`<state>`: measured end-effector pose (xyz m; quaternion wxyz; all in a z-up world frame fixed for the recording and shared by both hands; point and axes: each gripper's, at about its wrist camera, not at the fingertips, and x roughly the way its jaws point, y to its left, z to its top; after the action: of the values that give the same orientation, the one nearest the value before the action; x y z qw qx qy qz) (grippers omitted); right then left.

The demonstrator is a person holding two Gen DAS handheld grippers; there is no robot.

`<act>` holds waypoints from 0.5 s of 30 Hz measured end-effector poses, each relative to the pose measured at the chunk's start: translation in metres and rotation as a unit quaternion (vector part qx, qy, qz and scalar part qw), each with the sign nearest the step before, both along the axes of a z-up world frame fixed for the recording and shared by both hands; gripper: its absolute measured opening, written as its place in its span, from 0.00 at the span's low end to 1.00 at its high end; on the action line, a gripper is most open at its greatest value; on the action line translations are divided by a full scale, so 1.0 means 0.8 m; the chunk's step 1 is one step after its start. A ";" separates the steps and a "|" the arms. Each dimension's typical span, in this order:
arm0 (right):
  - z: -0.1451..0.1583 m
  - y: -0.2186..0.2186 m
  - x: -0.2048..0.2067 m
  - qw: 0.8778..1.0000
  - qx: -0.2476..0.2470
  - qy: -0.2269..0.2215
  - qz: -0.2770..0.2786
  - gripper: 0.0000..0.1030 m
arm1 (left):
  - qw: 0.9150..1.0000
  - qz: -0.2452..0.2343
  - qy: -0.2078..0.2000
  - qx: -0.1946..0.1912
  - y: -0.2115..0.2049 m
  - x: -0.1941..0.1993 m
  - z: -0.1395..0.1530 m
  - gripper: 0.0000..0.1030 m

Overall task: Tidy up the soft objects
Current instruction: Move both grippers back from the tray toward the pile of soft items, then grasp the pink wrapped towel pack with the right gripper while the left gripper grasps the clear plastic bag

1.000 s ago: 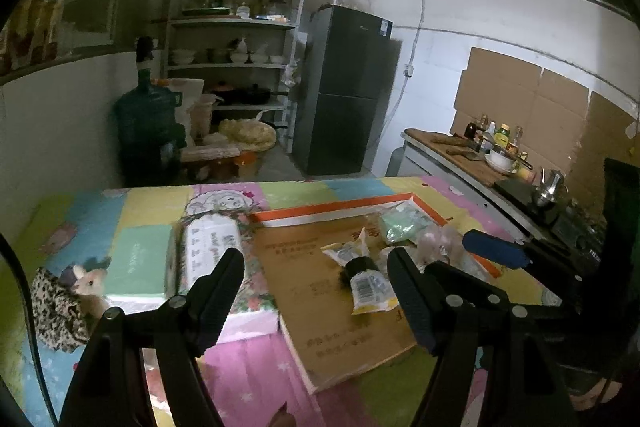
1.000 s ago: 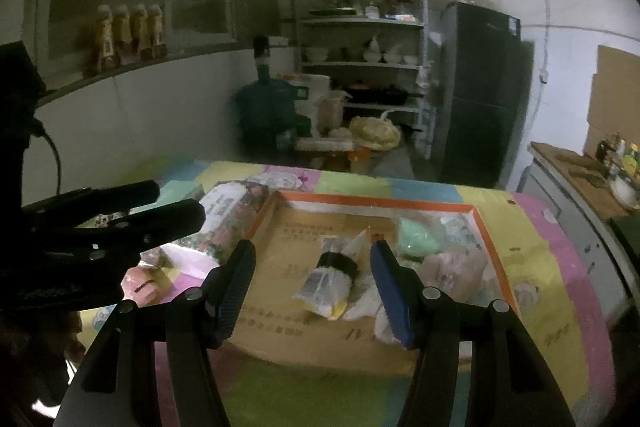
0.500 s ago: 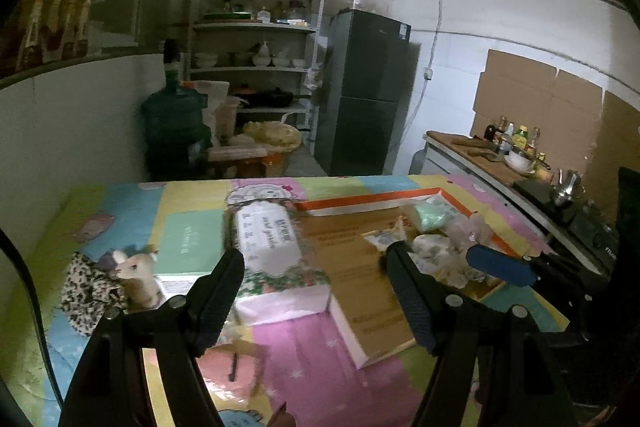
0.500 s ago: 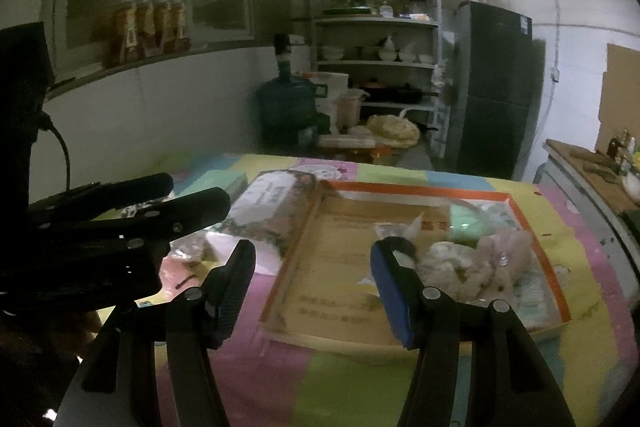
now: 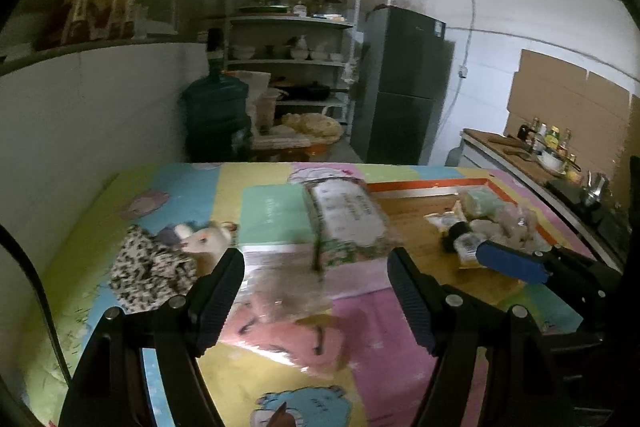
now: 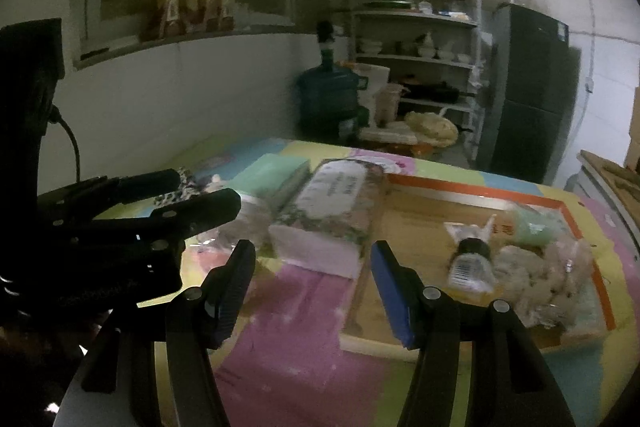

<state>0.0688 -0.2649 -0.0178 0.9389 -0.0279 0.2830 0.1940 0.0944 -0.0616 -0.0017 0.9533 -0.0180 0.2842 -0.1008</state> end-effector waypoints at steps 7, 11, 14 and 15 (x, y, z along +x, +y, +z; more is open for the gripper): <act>-0.014 0.032 0.006 1.000 -0.016 0.009 0.020 0.60 | 1.000 0.021 -0.003 -0.002 0.042 -0.008 -0.001 0.71; -0.025 0.051 0.008 0.999 -0.024 0.020 0.037 0.60 | 0.999 0.043 -0.006 0.001 0.073 -0.012 -0.007 0.71; -0.037 0.067 0.009 0.997 -0.031 0.030 0.058 0.60 | 0.998 0.061 -0.004 -0.003 0.100 -0.015 -0.013 0.71; -0.041 0.072 0.010 0.997 -0.032 0.034 0.066 0.60 | 0.998 0.068 -0.003 -0.006 0.110 -0.015 -0.016 0.71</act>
<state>0.0765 -0.2071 -0.0505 0.9124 -0.0703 0.3183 0.2474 0.0826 0.0263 -0.0146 0.9588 -0.0427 0.2785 -0.0371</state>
